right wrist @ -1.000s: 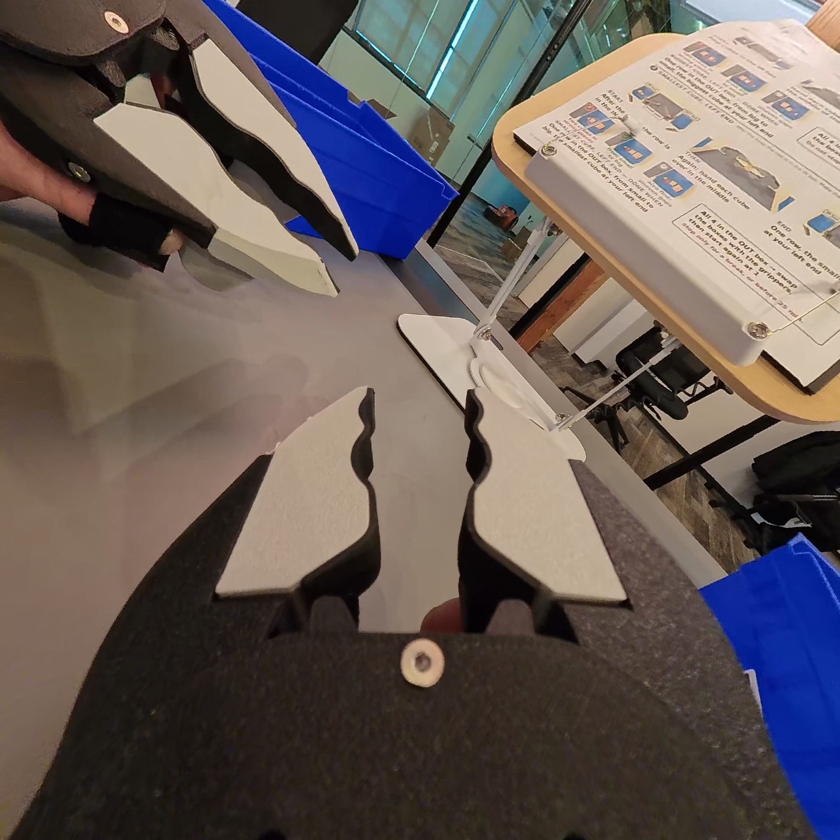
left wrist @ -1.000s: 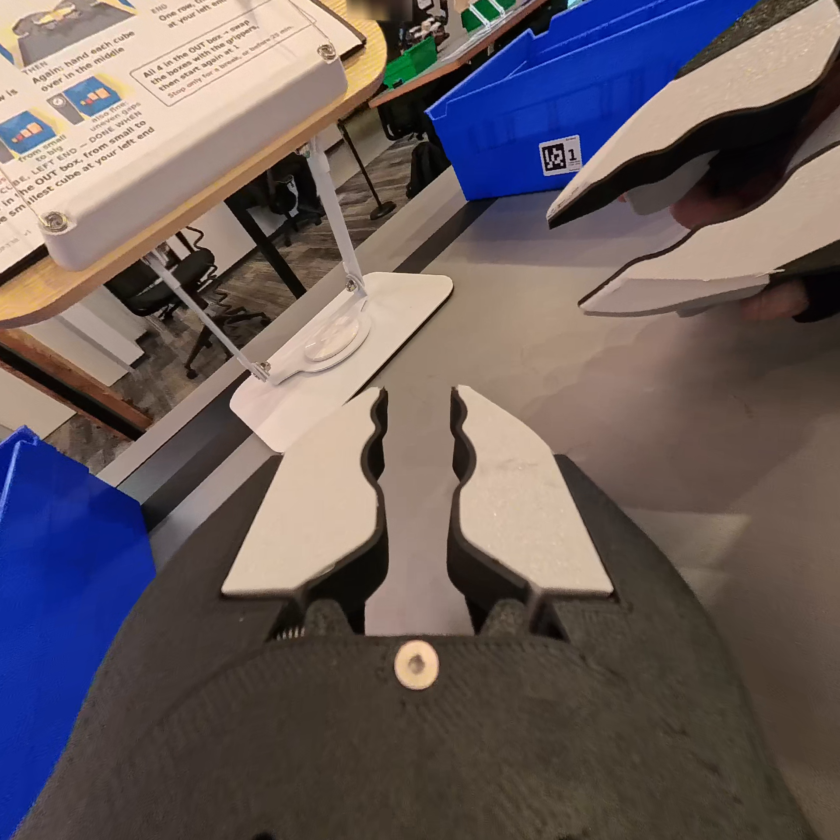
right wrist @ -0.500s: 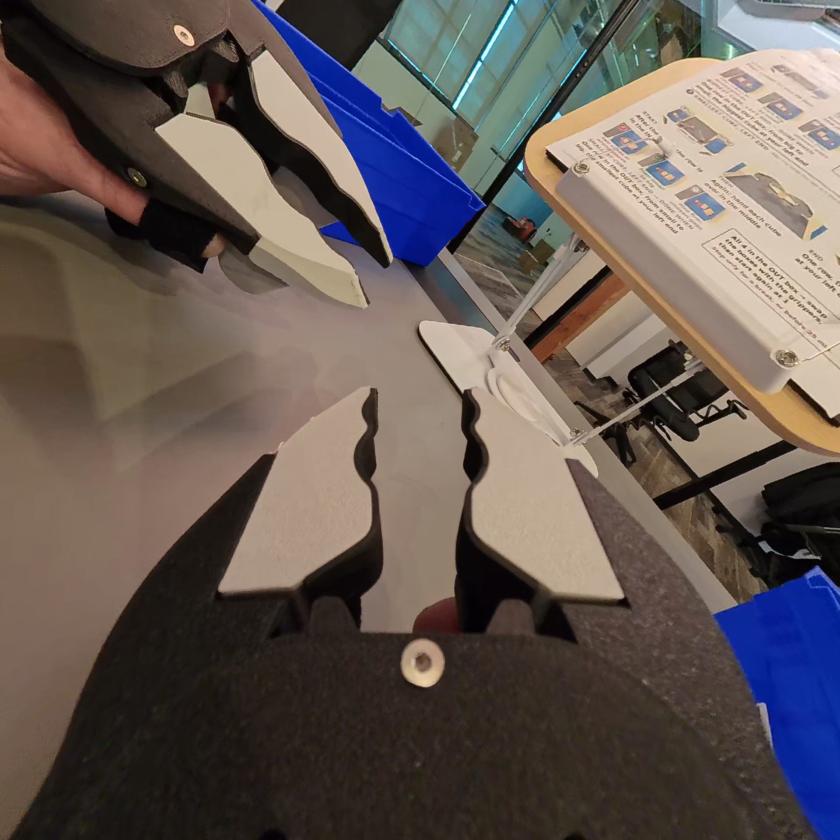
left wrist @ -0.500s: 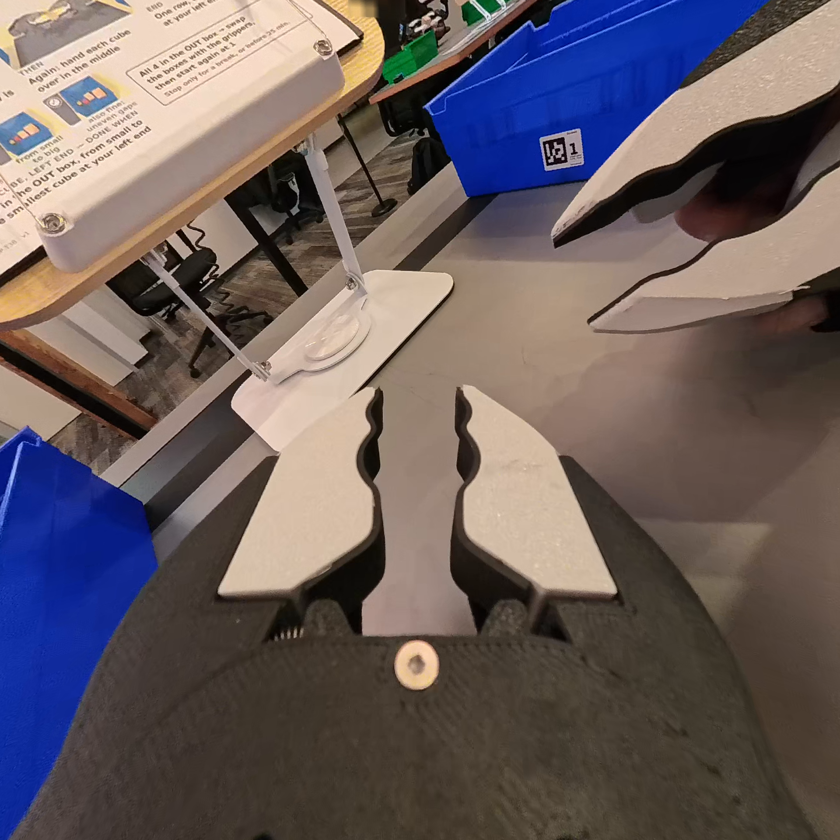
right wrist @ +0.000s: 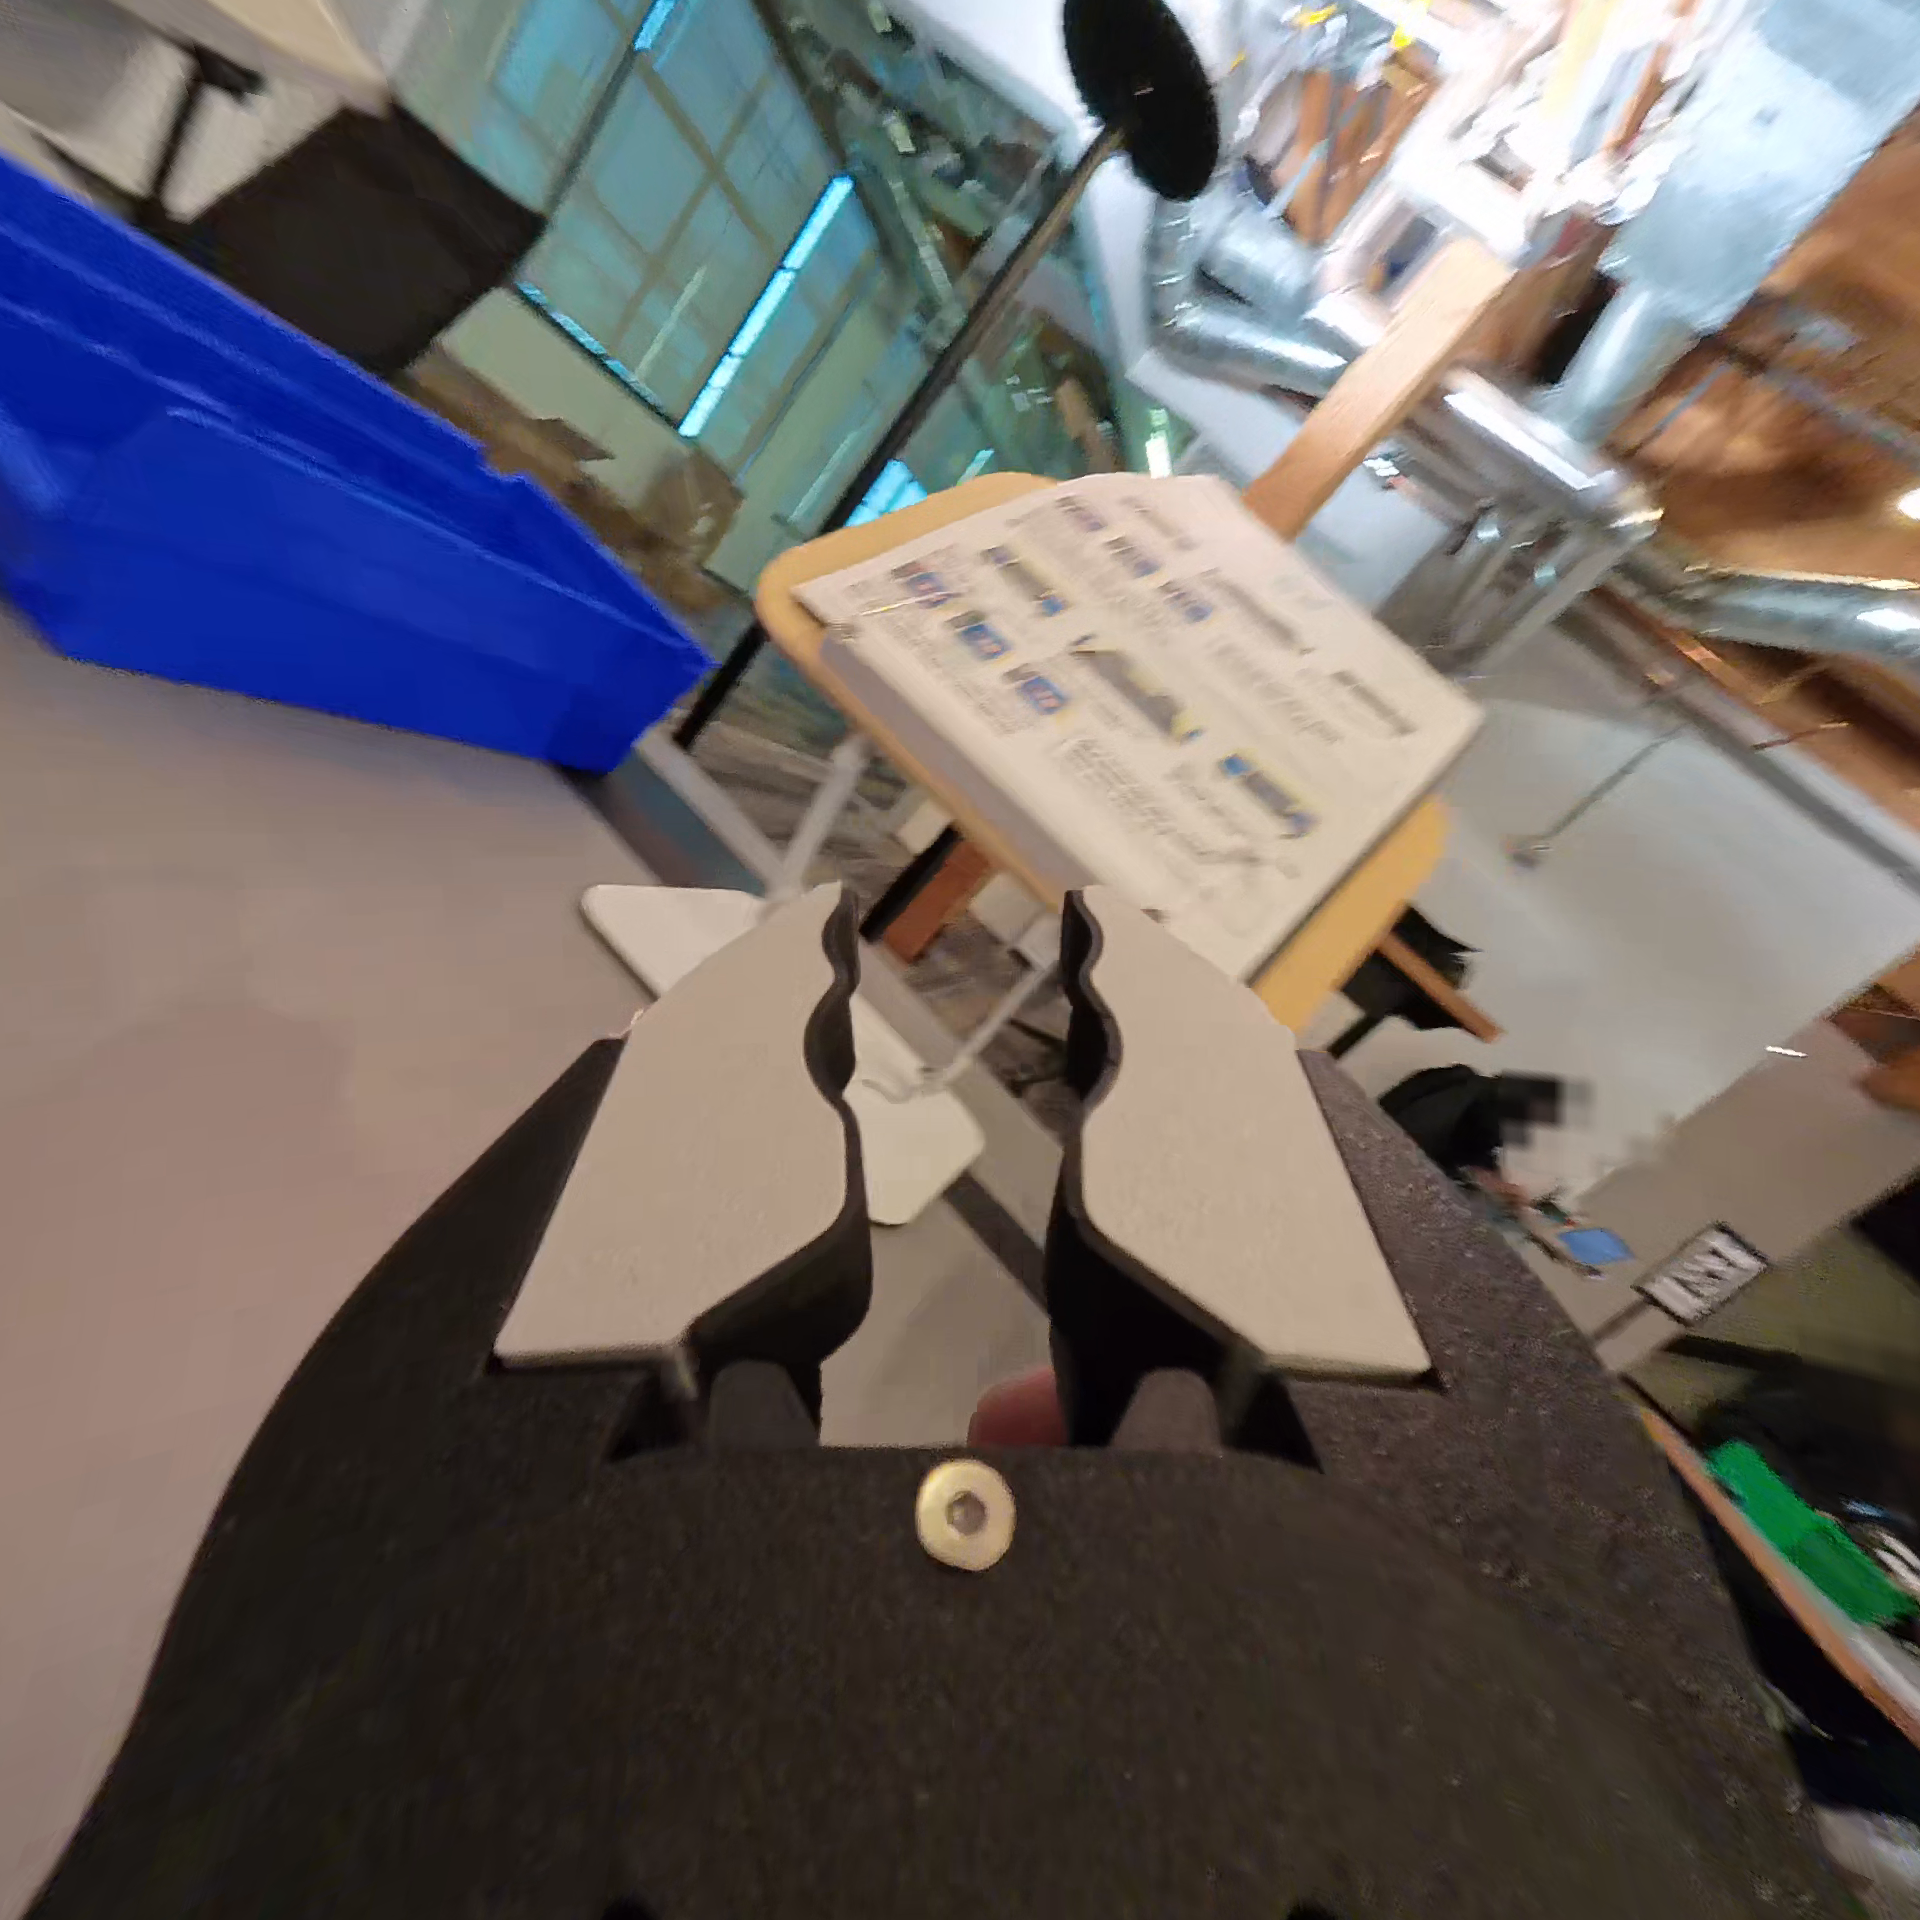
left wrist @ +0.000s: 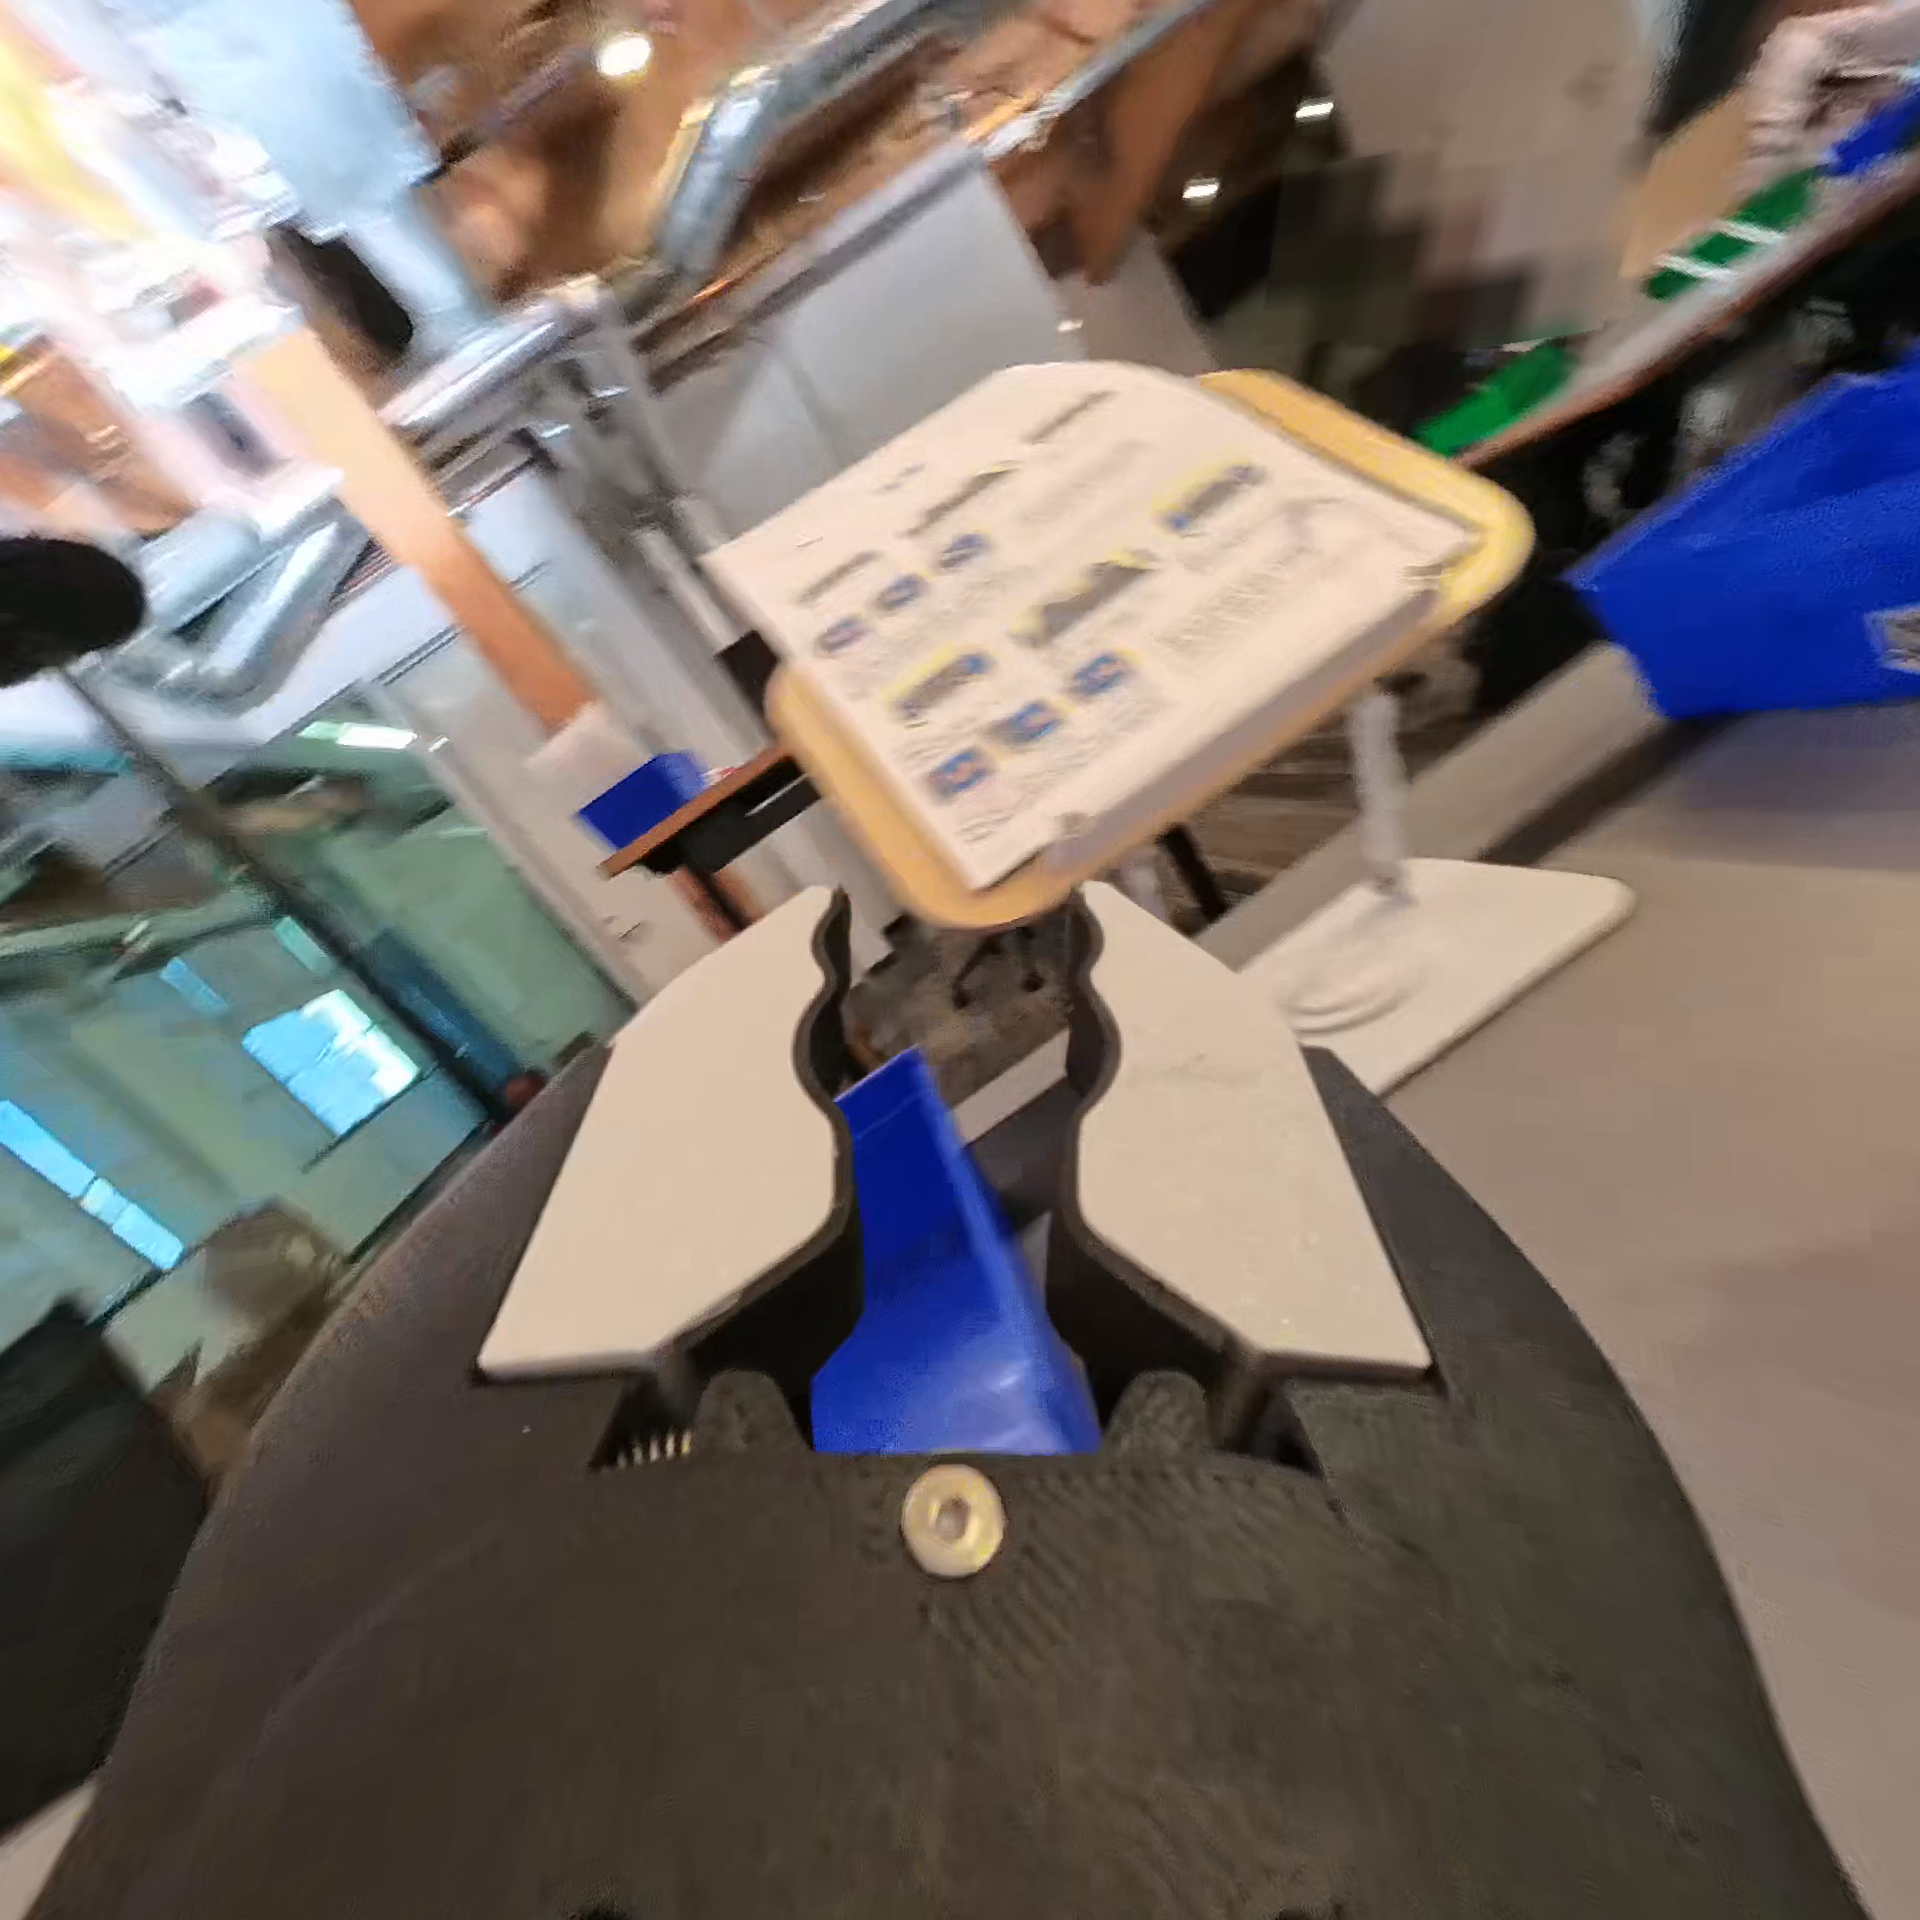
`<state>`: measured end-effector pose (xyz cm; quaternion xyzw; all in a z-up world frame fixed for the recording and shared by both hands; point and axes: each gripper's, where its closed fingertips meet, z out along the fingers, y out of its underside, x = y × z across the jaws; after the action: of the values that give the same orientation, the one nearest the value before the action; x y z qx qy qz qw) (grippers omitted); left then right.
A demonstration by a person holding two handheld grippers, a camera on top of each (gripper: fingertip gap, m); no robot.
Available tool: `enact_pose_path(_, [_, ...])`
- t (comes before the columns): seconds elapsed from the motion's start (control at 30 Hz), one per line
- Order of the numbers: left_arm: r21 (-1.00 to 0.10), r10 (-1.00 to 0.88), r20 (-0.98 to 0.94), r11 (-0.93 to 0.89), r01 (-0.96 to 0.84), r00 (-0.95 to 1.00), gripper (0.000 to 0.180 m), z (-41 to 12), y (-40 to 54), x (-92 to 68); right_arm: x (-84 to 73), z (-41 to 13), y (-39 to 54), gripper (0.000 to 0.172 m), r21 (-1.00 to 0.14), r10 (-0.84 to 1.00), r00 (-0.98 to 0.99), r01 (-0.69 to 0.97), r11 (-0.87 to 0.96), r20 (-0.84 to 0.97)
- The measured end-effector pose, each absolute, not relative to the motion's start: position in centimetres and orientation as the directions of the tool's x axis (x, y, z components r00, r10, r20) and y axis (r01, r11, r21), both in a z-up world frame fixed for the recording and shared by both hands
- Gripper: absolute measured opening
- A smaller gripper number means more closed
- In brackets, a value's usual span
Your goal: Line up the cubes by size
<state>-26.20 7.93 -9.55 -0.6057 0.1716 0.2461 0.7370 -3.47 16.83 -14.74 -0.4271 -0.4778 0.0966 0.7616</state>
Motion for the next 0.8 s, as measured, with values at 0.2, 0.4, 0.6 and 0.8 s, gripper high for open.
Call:
enact_pose_path(0.2, [-0.925, 0.410, -0.317, 0.063, -0.374, 0.855, 0.063, -9.3, 3.4, -40.3, 7.6, -10.8, 21.4, 0.037, -0.738, 0.341, 0.731, 0.319, 0.595, 0.591])
enact_pose_path(0.4, [-0.961, 0.539, -0.270, -0.105, -0.255, 0.798, 0.081, -13.8, 2.4, -48.1, 21.4, -10.0, 27.8, 0.045, -0.767, 0.058, 0.847, 0.447, 0.460, 0.529])
enact_pose_path(0.6, [-0.949, 0.520, -0.282, -0.272, -0.157, 0.806, 0.098, -18.8, 4.8, -49.9, 28.9, -14.4, 32.7, 0.053, -0.844, 0.001, 0.861, 0.499, 0.199, 0.509])
enact_pose_path(0.8, [-0.918, 0.531, -0.361, -0.346, -0.193, 0.767, 0.097, -20.7, 5.3, -51.2, 30.1, -17.7, 34.6, 0.055, -0.885, 0.042, 0.887, 0.455, 0.097, 0.460])
